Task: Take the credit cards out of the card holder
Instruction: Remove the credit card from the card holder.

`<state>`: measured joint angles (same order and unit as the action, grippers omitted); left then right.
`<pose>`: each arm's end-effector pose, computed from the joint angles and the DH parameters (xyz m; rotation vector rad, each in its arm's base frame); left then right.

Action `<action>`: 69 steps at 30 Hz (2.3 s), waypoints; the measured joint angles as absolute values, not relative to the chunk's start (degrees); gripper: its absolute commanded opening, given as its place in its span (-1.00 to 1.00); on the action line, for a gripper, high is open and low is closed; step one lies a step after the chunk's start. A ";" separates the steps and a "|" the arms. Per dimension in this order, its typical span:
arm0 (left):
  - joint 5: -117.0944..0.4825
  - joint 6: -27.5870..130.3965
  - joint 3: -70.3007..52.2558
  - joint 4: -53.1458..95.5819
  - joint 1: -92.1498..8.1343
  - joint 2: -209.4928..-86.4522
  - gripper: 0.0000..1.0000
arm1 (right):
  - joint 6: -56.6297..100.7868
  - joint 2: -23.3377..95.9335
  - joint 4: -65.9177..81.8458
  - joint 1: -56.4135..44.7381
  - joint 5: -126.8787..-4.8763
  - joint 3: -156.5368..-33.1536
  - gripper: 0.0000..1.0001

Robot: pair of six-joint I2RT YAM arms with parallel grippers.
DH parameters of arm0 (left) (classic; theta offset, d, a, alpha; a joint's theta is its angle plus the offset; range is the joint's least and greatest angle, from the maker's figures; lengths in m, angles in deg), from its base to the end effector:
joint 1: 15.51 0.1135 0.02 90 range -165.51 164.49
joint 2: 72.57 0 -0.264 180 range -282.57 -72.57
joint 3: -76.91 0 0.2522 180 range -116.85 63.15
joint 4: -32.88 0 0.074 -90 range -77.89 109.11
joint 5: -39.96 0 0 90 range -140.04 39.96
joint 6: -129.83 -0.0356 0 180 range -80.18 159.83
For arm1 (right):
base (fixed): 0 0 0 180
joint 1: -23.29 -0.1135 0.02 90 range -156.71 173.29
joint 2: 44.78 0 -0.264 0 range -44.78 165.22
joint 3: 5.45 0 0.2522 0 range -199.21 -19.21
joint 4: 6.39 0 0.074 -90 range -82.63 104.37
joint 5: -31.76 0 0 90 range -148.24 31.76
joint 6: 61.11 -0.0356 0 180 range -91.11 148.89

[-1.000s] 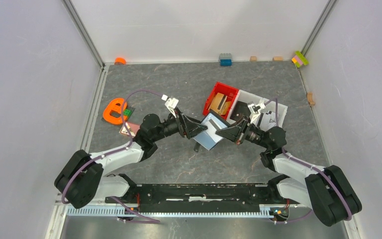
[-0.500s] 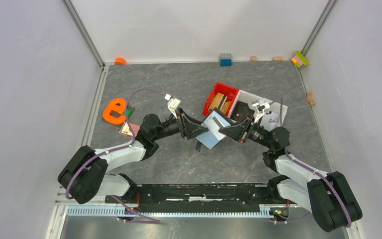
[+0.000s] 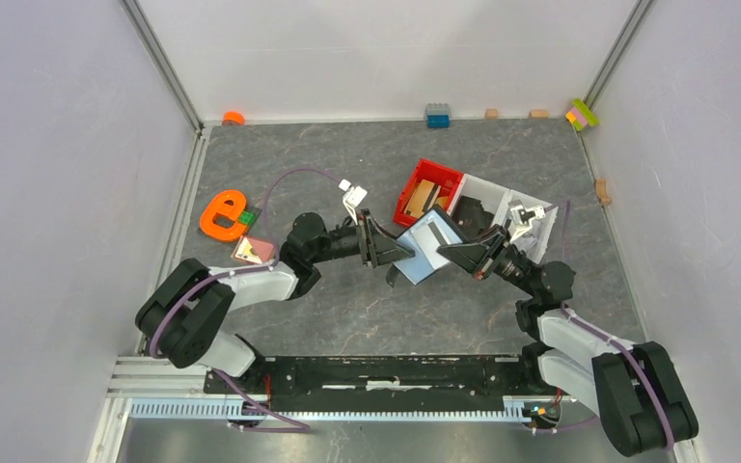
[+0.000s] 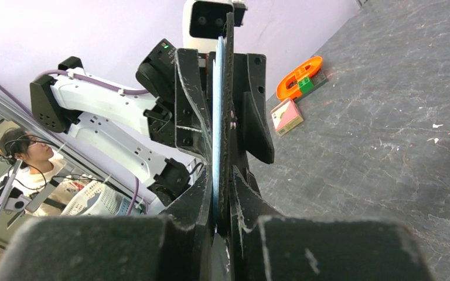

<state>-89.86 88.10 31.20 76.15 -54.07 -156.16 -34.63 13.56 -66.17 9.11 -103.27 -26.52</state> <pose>0.2129 -0.1989 0.2305 0.5119 1.6906 -1.6712 0.1623 0.0670 0.2234 -0.1846 1.4718 1.5904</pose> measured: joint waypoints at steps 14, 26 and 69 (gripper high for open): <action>-91.08 88.84 28.36 74.66 -56.30 -159.98 0.09 | -38.33 10.46 -72.22 12.66 -101.41 -22.89 -1.00; -92.06 91.53 29.17 82.18 -58.23 -159.79 -0.67 | -38.24 8.23 -72.16 13.51 -99.49 -21.58 -0.99; -83.61 73.93 21.00 38.34 -57.18 -152.27 -0.93 | -5.50 6.66 -22.43 13.03 -101.94 -38.17 -0.02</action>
